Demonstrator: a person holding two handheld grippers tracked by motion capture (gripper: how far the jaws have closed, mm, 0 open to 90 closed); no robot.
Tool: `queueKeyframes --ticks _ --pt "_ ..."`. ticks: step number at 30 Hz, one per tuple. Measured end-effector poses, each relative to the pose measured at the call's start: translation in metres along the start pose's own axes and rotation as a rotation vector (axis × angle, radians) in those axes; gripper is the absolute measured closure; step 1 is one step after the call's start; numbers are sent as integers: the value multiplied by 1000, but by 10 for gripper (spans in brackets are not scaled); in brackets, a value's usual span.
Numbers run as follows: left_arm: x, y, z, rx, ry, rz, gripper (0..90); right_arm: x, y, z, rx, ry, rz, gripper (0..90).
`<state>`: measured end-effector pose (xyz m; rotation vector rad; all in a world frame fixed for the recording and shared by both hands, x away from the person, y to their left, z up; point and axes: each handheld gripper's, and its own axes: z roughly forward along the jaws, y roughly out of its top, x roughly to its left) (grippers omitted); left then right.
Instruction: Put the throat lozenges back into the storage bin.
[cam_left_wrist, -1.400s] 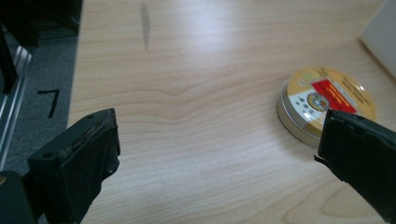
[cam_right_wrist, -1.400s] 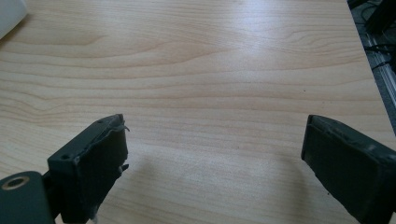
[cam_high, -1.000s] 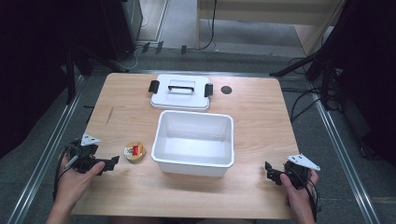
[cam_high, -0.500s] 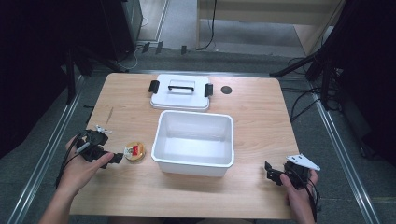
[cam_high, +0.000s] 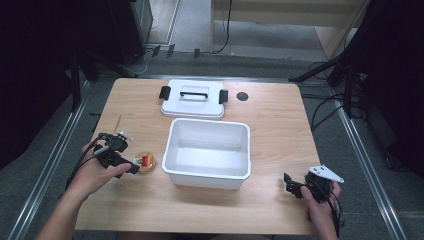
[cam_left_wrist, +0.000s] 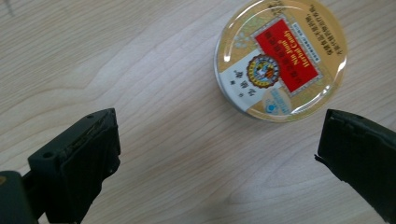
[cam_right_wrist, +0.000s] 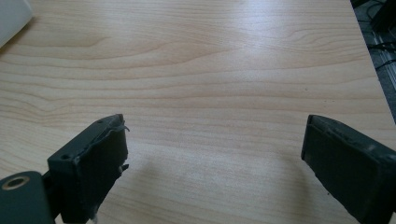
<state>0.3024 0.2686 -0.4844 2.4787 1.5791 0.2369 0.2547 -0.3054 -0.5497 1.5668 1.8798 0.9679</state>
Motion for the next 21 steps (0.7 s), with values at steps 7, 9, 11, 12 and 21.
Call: queueKeyframes --ticks 7,9,11,12,21 --pt "-6 14 9 42 -39 28 55 0 0 0 -1 2 0 71" --pt "-8 17 12 52 -46 28 65 0 0 0 1 2 2 71" --pt "-10 22 15 65 -55 29 65 -1 0 0 -1 3 1 71" --pt "-11 23 16 67 -58 28 65 -1 0 0 0 3 1 71" --pt "-23 35 27 121 -55 52 66 0 0 0 1 5 1 71"
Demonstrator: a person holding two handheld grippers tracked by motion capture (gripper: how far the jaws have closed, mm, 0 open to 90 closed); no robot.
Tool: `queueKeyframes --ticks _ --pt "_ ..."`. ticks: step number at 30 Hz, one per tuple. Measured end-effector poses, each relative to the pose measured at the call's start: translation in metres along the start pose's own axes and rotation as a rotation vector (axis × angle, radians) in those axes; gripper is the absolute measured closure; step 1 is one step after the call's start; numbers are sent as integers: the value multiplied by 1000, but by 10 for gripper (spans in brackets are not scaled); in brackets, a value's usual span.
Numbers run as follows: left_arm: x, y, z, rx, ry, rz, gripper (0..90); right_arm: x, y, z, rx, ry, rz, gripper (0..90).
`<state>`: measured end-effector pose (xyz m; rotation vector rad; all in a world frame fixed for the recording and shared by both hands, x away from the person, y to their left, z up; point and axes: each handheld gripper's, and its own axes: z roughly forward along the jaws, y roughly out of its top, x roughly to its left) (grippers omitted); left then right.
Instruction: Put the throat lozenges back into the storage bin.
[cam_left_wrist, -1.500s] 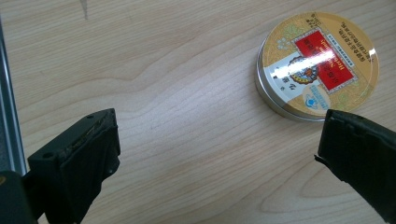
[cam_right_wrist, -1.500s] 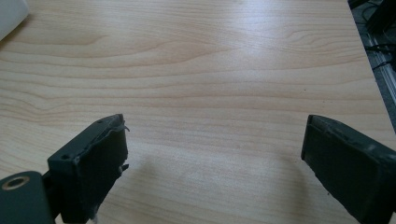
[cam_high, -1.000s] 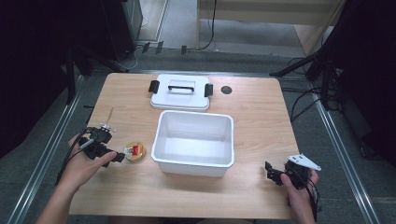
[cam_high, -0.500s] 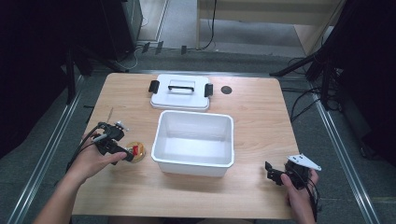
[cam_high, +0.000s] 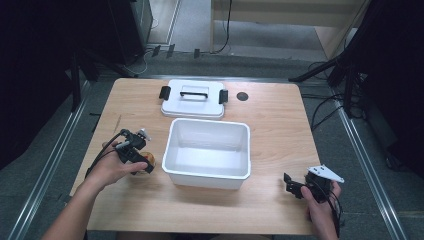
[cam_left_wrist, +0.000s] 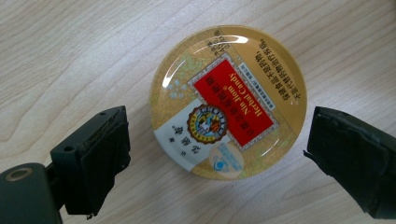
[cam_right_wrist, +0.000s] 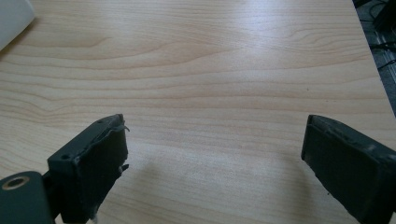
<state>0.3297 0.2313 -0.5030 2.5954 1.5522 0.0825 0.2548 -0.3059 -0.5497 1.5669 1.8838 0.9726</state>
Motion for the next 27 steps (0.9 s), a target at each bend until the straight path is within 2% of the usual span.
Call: queueKeyframes --ticks 2,7,11,13,16,21,27 --pt "-1 3 2 10 8 10 75 0 0 0 0 1 -2 71" --pt "-5 8 7 11 30 -6 134 0 0 0 2 2 -3 71" --pt "-8 10 11 22 29 0 157 0 0 0 2 3 -3 71" --pt "-8 10 11 22 36 8 199 0 0 0 2 3 -2 71" --pt "-6 9 9 20 20 17 205 0 0 0 2 5 -1 71" --pt "-4 6 1 19 -10 31 208 0 0 0 3 5 -1 71" --pt "-3 5 -17 4 -6 48 209 0 0 0 3 3 -2 71"
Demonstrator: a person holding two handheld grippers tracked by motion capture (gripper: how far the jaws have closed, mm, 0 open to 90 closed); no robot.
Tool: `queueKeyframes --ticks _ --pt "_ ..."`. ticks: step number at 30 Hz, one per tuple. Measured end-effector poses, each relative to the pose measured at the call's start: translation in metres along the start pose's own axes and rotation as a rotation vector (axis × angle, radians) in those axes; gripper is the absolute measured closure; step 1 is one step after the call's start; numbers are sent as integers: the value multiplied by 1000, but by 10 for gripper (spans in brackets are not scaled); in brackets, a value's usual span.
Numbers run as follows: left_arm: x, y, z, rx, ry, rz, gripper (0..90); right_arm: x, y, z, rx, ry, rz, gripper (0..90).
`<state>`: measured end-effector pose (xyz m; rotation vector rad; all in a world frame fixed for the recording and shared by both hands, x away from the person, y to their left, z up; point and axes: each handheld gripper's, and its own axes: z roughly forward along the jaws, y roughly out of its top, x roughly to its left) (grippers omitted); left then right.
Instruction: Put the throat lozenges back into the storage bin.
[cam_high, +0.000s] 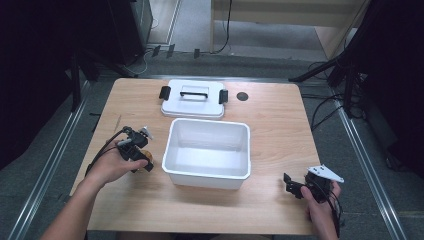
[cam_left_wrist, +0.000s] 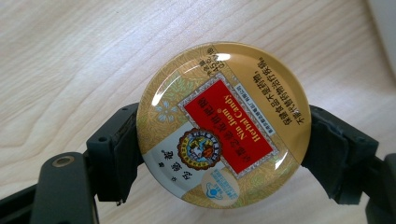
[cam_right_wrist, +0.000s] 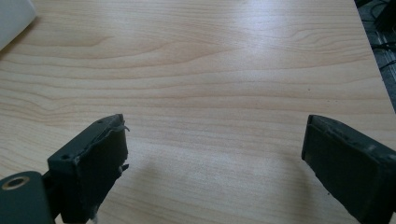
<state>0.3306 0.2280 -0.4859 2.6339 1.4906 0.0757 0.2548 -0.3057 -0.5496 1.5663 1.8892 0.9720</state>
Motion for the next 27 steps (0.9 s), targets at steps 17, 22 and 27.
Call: queueKeyframes --ticks 17,22,27 --pt "-11 0 -61 -23 38 96 209 0 0 0 1 1 1 71" --pt "-14 2 -77 -20 62 118 209 0 0 0 1 1 1 71" --pt "-18 5 -92 -36 73 125 209 0 0 0 1 1 1 71"
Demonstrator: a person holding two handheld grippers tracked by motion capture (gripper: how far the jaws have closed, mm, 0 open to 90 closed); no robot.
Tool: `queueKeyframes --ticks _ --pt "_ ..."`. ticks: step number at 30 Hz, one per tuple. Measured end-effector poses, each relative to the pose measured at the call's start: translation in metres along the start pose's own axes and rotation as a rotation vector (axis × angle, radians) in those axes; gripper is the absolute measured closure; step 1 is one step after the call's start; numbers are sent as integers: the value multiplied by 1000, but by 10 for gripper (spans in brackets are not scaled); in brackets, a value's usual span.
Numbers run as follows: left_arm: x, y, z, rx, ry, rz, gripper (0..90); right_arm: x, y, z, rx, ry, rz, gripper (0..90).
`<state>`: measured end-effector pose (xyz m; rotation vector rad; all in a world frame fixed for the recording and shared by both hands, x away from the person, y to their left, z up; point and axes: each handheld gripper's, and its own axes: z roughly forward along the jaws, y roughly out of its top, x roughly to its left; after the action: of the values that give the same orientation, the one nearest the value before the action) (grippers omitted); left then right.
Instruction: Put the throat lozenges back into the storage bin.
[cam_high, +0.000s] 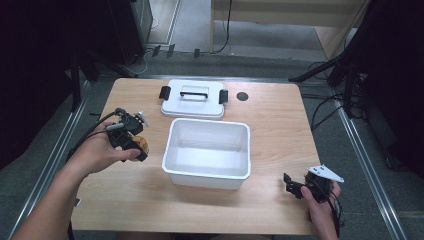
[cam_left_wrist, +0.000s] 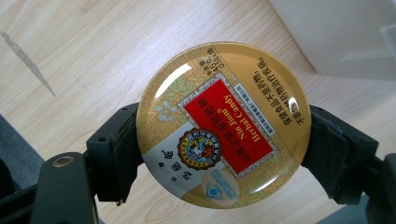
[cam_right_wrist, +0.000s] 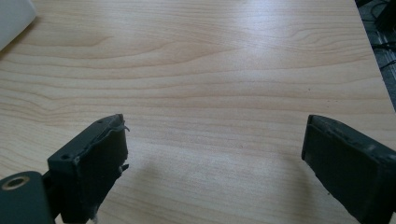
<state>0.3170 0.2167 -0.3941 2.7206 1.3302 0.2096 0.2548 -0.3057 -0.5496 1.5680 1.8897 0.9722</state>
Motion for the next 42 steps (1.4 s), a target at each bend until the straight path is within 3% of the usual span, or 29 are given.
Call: queueKeyframes --ticks 18,32,42 --pt "-13 19 -32 -24 -12 55 209 0 0 0 1 3 1 71" --pt "-27 32 -39 -43 -27 92 209 0 0 0 -3 5 0 71" --pt "-41 44 -47 -65 -37 131 209 1 -1 -3 -40 1 -14 70"
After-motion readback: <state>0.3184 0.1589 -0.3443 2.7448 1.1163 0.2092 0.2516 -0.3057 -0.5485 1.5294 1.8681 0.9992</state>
